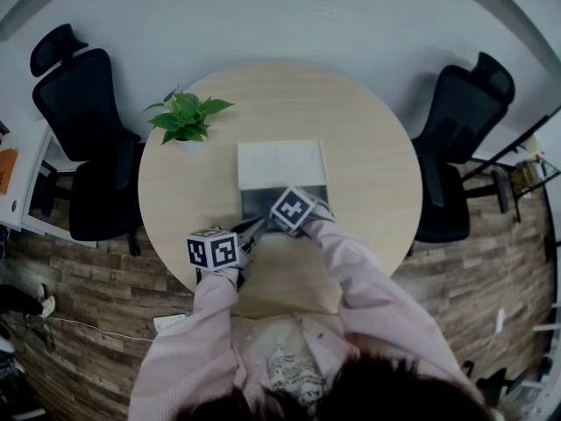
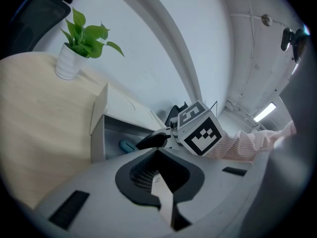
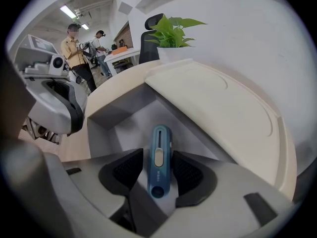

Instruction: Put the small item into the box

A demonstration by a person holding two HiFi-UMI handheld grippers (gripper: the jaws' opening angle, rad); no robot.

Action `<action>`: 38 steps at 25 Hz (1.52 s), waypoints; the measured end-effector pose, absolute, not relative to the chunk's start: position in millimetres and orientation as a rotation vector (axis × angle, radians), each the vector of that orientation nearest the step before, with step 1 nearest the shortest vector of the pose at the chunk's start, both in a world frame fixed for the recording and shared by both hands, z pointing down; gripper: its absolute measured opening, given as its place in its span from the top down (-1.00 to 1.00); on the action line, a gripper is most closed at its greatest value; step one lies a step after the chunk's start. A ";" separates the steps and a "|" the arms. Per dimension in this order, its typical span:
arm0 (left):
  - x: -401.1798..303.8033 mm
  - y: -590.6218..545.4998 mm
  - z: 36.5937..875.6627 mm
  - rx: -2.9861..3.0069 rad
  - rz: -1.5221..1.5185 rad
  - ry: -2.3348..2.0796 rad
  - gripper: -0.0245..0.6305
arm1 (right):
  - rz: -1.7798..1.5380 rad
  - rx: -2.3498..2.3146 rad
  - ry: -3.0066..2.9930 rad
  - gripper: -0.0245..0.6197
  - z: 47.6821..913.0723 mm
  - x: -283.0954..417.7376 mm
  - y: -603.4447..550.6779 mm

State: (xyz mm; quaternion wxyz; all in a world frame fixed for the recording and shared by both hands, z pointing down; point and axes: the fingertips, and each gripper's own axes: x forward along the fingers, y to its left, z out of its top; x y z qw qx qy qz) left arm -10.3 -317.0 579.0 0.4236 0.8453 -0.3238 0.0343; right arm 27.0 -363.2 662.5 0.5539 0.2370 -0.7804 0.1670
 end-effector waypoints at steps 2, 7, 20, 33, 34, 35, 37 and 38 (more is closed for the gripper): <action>-10.9 -316.4 579.3 2.116 0.089 -0.811 0.90 | 0.433 0.552 -1.893 0.26 659.0 19.6 -360.0; -10.6 -316.1 577.1 2.123 0.073 -0.806 0.90 | 0.449 0.615 -1.985 0.27 651.5 19.4 -372.3; -10.2 -311.6 567.5 2.186 0.073 -0.812 0.90 | 0.485 0.805 -2.230 0.71 609.3 26.1 -366.4; -10.7 -311.0 555.6 2.266 0.081 -0.839 0.90 | 0.521 0.887 -2.462 0.93 567.7 20.3 -356.5; -10.7 -311.0 555.3 2.268 0.083 -0.840 0.90 | 0.521 0.896 -2.475 0.93 565.3 20.7 -356.5; -10.7 -310.9 554.9 2.270 0.085 -0.841 0.90 | 0.517 0.906 -2.489 0.93 562.6 21.0 -356.6; -10.5 -311.2 553.5 2.275 0.085 -0.842 0.90 | 0.500 0.926 -2.517 0.93 556.4 21.7 -357.2; -10.4 -311.5 552.6 2.278 0.085 -0.843 0.90 | 0.491 0.936 -2.528 0.93 553.0 22.0 -357.5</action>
